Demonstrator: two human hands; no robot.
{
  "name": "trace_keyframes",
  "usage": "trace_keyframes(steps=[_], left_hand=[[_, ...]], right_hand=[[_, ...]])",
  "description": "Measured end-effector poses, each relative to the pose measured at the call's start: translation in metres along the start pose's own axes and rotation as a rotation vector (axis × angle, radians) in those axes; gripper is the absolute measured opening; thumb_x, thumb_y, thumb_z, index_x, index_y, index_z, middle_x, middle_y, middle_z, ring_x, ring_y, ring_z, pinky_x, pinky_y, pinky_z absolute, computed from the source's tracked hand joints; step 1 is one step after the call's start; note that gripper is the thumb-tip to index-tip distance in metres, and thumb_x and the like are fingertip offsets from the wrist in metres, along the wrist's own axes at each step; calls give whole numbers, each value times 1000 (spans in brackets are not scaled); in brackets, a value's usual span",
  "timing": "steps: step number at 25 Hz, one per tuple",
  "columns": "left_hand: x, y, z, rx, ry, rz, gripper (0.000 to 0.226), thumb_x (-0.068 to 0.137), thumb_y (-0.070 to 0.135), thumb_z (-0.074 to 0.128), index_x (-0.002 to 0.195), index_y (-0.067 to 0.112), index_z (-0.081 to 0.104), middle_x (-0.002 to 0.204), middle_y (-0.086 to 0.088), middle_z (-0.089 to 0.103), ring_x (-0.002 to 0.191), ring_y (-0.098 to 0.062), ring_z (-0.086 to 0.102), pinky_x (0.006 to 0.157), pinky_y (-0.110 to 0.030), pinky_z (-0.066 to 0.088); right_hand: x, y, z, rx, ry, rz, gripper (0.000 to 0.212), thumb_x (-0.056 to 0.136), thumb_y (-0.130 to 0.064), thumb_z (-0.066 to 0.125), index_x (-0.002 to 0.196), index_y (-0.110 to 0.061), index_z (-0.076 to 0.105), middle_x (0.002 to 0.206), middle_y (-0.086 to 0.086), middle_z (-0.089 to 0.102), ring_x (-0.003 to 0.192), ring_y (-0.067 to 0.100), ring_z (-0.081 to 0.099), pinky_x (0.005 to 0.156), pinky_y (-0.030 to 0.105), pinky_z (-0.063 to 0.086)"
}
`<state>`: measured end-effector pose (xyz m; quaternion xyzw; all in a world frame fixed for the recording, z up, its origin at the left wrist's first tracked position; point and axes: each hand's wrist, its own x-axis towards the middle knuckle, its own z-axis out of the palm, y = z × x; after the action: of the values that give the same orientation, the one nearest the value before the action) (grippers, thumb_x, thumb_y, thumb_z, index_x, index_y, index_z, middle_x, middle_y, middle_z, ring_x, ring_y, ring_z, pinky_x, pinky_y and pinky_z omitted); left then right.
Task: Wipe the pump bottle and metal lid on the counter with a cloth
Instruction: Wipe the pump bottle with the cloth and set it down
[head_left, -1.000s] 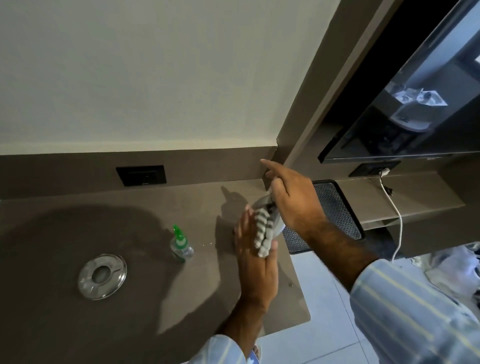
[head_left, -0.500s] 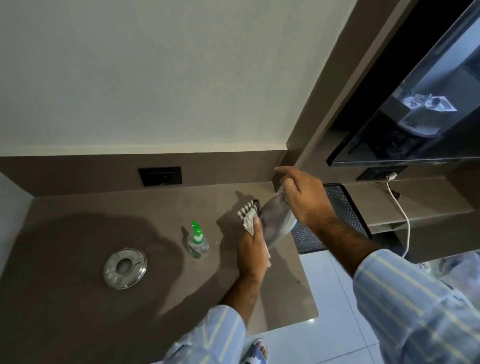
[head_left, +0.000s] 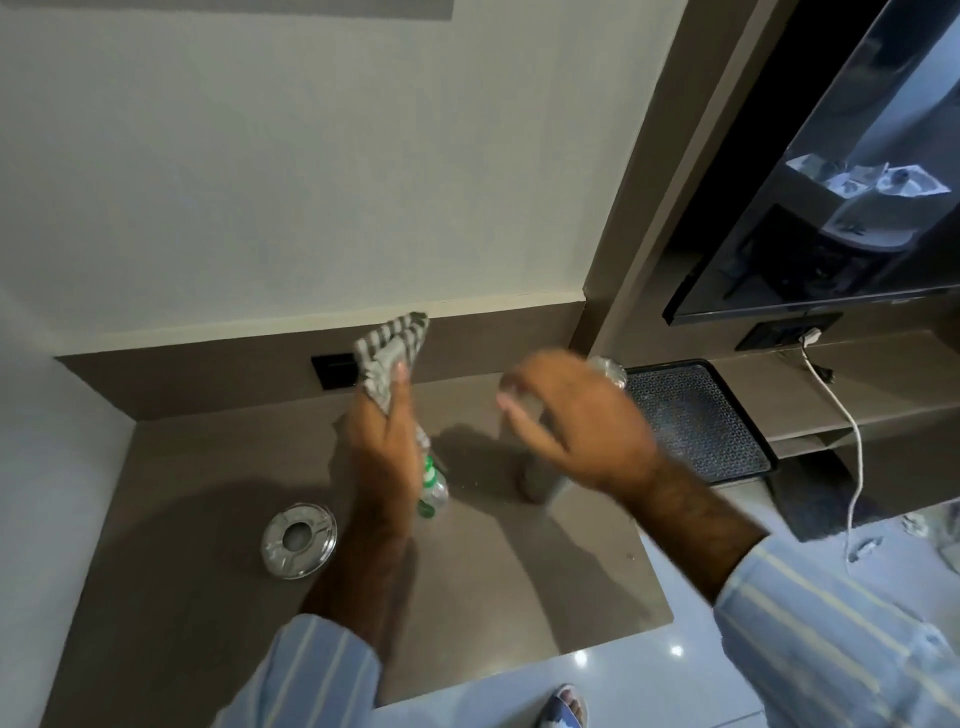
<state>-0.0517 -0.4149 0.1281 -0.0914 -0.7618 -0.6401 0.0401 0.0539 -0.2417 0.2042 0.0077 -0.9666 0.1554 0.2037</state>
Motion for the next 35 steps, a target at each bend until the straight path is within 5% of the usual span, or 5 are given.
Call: trace_keyframes(steps=[9, 20, 27, 32, 35], left_hand=[[-17, -109, -39, 840, -627, 712, 57, 100, 29, 43, 152, 6, 49, 161, -17, 45, 149, -39, 42, 118, -57, 38], [9, -83, -52, -37, -396, -480, 47, 94, 62, 58, 116, 24, 72, 116, -12, 79, 99, -27, 79, 85, -48, 64], [29, -42, -33, 5, -425, -426, 61, 60, 73, 84, 102, 29, 79, 94, -3, 84, 89, -30, 81, 88, -56, 63], [38, -10, -15, -268, -21, -506, 32, 73, 49, 84, 91, 23, 78, 79, -2, 83, 68, -28, 81, 74, -58, 66], [53, -8, -33, -308, -277, -479, 35, 73, 48, 86, 95, 21, 78, 88, -9, 82, 77, -34, 79, 83, -54, 63]], right_hand=[[-29, -25, 195, 839, -170, 374, 25, 81, 16, 75, 105, 8, 74, 109, 25, 75, 91, -5, 71, 83, 19, 60], [-13, -22, 189, 802, -453, 618, 99, 84, -23, 83, 161, -16, 20, 146, 12, 61, 130, 28, 61, 110, 44, 48], [4, -16, 133, 1409, -585, 778, 100, 86, 2, 78, 161, -24, 18, 132, 16, 71, 120, 31, 69, 104, 48, 54], [0, -58, 155, 988, -296, 600, 126, 62, -15, 89, 162, -19, 12, 122, -12, 65, 102, 5, 68, 85, 16, 57], [3, -50, 144, 1805, -608, 687, 79, 59, -7, 71, 133, -6, 45, 88, 3, 68, 56, 8, 54, 41, 16, 43]])
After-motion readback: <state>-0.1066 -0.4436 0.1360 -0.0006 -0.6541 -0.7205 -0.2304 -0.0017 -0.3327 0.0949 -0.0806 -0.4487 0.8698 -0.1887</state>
